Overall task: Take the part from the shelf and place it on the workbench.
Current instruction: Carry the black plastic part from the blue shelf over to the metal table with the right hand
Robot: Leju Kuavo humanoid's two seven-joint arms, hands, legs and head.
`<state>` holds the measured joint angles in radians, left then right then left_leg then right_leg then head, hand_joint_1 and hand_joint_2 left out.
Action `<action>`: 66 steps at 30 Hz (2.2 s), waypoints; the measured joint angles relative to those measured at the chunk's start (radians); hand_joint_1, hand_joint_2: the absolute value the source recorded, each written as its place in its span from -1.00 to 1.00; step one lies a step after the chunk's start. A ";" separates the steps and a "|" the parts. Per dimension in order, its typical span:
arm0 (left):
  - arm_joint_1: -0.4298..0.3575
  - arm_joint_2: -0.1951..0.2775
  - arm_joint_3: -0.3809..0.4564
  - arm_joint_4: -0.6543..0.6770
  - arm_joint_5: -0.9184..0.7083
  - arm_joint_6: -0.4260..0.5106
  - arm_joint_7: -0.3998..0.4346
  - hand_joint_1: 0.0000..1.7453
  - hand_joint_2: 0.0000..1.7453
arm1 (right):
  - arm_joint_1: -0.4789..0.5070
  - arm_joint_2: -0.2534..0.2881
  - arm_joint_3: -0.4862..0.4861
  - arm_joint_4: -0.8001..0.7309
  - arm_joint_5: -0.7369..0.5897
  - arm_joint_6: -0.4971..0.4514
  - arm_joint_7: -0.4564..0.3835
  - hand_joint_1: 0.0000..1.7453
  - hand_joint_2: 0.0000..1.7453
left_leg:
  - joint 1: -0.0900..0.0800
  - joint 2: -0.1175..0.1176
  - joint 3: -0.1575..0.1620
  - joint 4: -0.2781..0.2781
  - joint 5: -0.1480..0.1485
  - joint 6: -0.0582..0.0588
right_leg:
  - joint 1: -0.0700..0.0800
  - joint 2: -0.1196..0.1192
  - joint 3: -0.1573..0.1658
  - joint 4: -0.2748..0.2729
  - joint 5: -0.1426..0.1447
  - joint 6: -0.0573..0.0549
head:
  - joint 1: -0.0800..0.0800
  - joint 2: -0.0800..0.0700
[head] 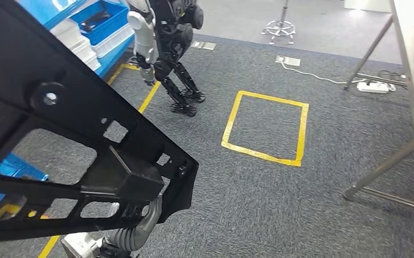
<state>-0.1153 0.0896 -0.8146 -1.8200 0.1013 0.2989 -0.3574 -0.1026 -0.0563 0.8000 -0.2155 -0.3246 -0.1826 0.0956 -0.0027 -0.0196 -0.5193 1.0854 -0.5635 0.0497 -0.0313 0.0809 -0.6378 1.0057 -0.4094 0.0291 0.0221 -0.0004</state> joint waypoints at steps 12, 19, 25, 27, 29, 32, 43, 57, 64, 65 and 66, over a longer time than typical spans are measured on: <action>0.000 -0.008 -0.002 0.003 -0.001 -0.001 0.000 1.00 1.00 | 0.004 -0.001 0.001 0.000 0.015 0.010 0.006 -1.00 -1.00 | -0.016 0.061 0.040 -0.158 0.095 0.033 | 0.009 -0.068 -0.113 0.273 -0.141 0.039 | 0.008 0.000; 0.026 -0.002 0.005 -0.005 0.000 0.054 -0.014 1.00 1.00 | -0.006 -0.004 0.009 0.000 0.061 0.004 0.026 -1.00 -1.00 | -0.029 0.130 0.028 -0.136 0.085 0.014 | 0.020 -0.130 0.074 -0.022 -0.050 0.020 | 0.006 0.000; 0.035 0.008 0.010 -0.017 -0.002 0.058 -0.012 1.00 1.00 | -0.014 -0.005 0.014 0.000 0.059 0.002 0.028 -1.00 -1.00 | -0.009 0.051 -0.043 0.049 -0.030 -0.017 | 0.013 -0.079 0.060 -0.025 -0.035 -0.006 | 0.001 0.000; 0.036 0.012 0.010 -0.018 -0.006 0.058 -0.009 1.00 1.00 | -0.012 -0.004 0.016 0.000 0.055 0.003 0.027 -1.00 -1.00 | -0.002 0.040 -0.087 0.152 -0.069 -0.024 | 0.013 -0.058 0.054 -0.025 -0.031 -0.009 | 0.001 0.000; 0.037 0.014 0.010 -0.018 -0.010 0.058 -0.002 1.00 1.00 | -0.008 -0.004 0.017 0.000 0.052 0.004 0.027 -1.00 -1.00 | 0.002 0.033 -0.071 0.123 -0.038 -0.024 | 0.012 -0.033 0.051 -0.025 -0.025 -0.007 | 0.000 0.000; 0.036 0.015 0.010 -0.021 -0.017 0.058 0.005 1.00 1.00 | -0.005 -0.002 0.017 0.000 0.049 0.008 0.027 -1.00 -1.00 | 0.005 -0.027 0.022 -0.078 0.056 -0.015 | 0.009 0.003 0.046 -0.025 -0.016 0.004 | 0.000 0.000; 0.036 0.020 0.009 -0.032 -0.020 0.057 0.019 1.00 1.00 | -0.001 0.005 0.018 0.000 0.044 0.004 0.013 -1.00 -1.00 | -0.009 0.048 0.022 -0.158 0.115 0.036 | 0.006 -0.069 -0.086 0.257 -0.154 0.048 | 0.010 0.000; 0.034 0.022 0.008 -0.036 -0.021 0.057 0.020 1.00 1.00 | -0.008 0.004 0.018 0.000 0.043 0.004 0.016 -1.00 -1.00 | 0.000 0.036 -0.102 0.136 -0.045 -0.020 | 0.010 -0.069 0.073 -0.041 -0.030 -0.002 | 0.004 0.000; 0.031 0.023 0.008 -0.037 -0.022 0.055 0.020 1.00 1.00 | -0.007 0.008 0.018 0.000 0.040 0.004 0.015 -1.00 -1.00 | -0.009 -0.034 0.029 -0.129 0.091 0.010 | 0.010 0.012 0.058 -0.040 -0.011 0.008 | 0.004 0.000; 0.031 0.023 0.008 -0.037 -0.022 0.054 0.021 1.00 1.00 | -0.006 0.009 0.018 0.000 0.040 0.004 0.015 -1.00 -1.00 | -0.011 -0.036 0.030 -0.138 0.091 0.010 | 0.008 0.019 0.054 -0.040 -0.007 0.014 | 0.003 0.000; 0.031 0.023 0.008 -0.038 -0.022 0.054 0.021 1.00 1.00 | -0.003 0.009 0.018 0.000 0.039 0.004 0.015 -1.00 -1.00 | -0.012 -0.029 0.029 -0.142 0.095 0.011 | 0.006 0.027 0.051 -0.043 -0.003 0.021 | 0.003 0.000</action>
<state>-0.0845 0.1127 -0.8065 -1.8578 0.0792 0.3532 -0.3367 -0.1060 -0.0477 0.8179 -0.2155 -0.2852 -0.1785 0.1102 -0.0147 -0.0487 -0.4907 0.9437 -0.4685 0.0610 -0.0252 0.1082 -0.5871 0.9627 -0.4121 0.0498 0.0254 -0.0004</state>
